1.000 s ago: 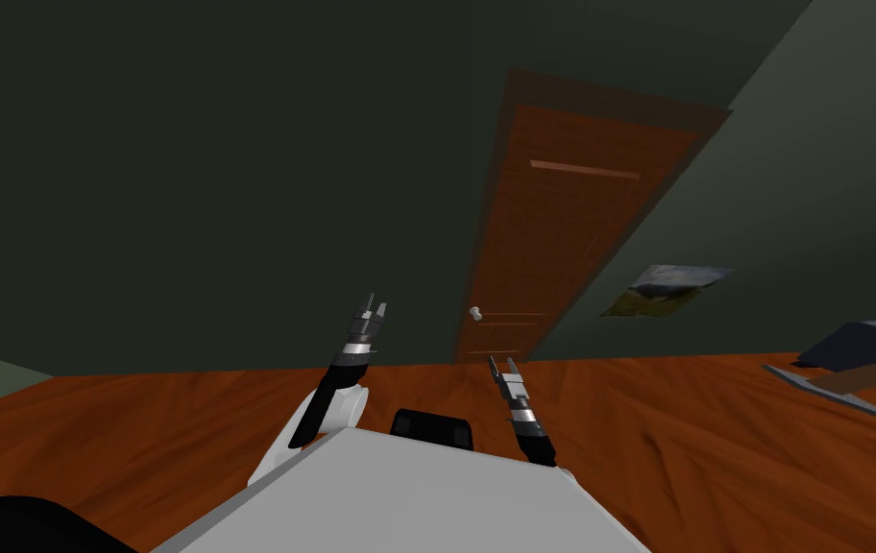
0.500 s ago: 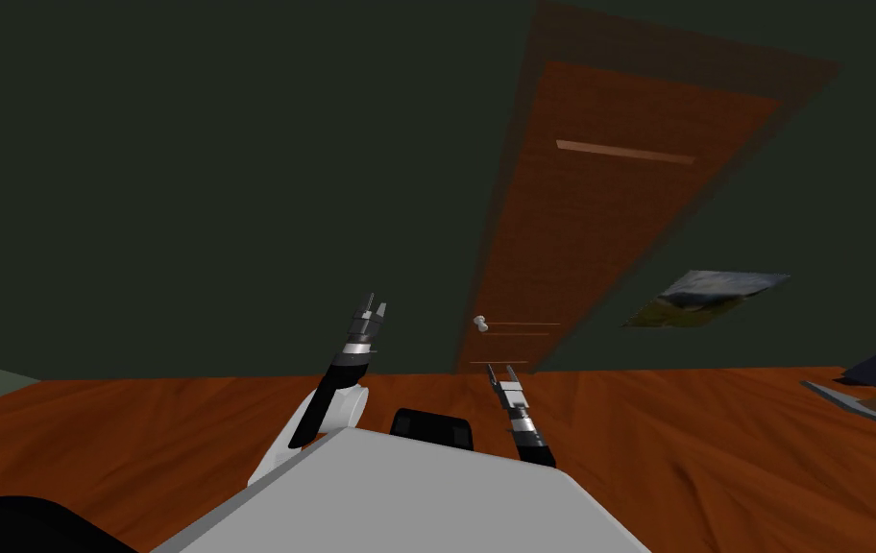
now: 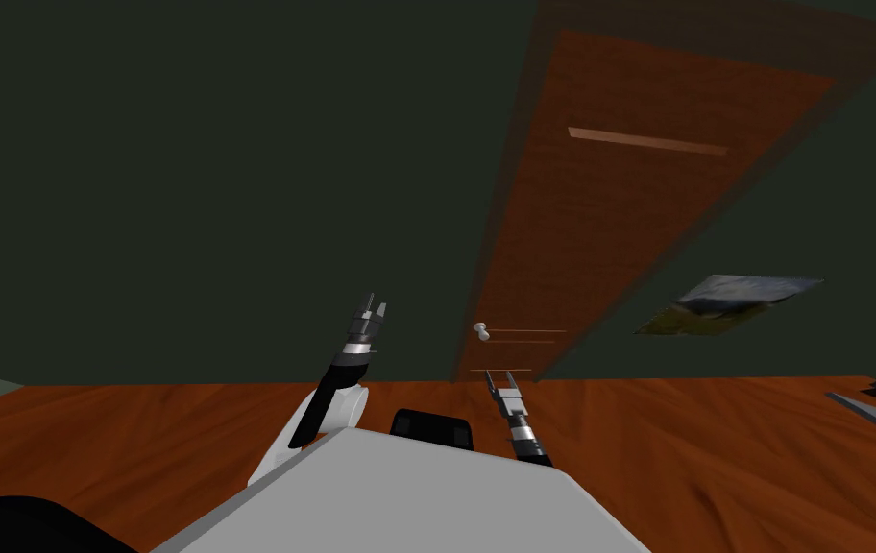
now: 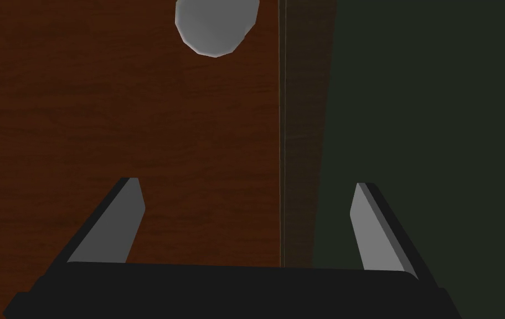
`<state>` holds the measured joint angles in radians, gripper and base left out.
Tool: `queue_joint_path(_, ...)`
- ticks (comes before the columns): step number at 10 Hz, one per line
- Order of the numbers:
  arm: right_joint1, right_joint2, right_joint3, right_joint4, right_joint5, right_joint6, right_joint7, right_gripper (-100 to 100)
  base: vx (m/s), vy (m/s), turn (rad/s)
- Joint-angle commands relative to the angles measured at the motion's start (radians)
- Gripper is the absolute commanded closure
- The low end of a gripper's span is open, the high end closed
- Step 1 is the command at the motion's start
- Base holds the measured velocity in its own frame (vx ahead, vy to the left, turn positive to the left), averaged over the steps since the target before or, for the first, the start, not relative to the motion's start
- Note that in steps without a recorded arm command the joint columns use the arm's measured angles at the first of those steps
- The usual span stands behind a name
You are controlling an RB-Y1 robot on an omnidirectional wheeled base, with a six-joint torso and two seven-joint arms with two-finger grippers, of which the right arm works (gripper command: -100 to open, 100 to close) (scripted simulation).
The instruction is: Pull the door open
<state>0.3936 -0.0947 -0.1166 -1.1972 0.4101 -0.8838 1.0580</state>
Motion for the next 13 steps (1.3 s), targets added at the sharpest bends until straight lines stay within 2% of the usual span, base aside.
queue_joint_path(1,-0.005,0.003,-0.004,0.031,0.008,-0.01,0.026,-100,0.14,-0.045,0.012)
queue_joint_path(4,-0.009,0.01,-0.011,0.087,0.024,-0.026,0.077,-100,0.146,-0.075,-0.002)
queue_joint_path(5,-0.011,0.007,-0.01,0.077,0.021,-0.02,0.064,-100,0.075,-0.038,0.005)
queue_joint_path(7,-0.07,-0.011,-0.003,0.131,0.025,-0.021,0.058,-100,0.057,0.033,-0.172)
queue_joint_path(13,-0.183,-0.045,0.012,0.233,0.032,-0.021,0.038,-100,0.07,0.059,-0.095)
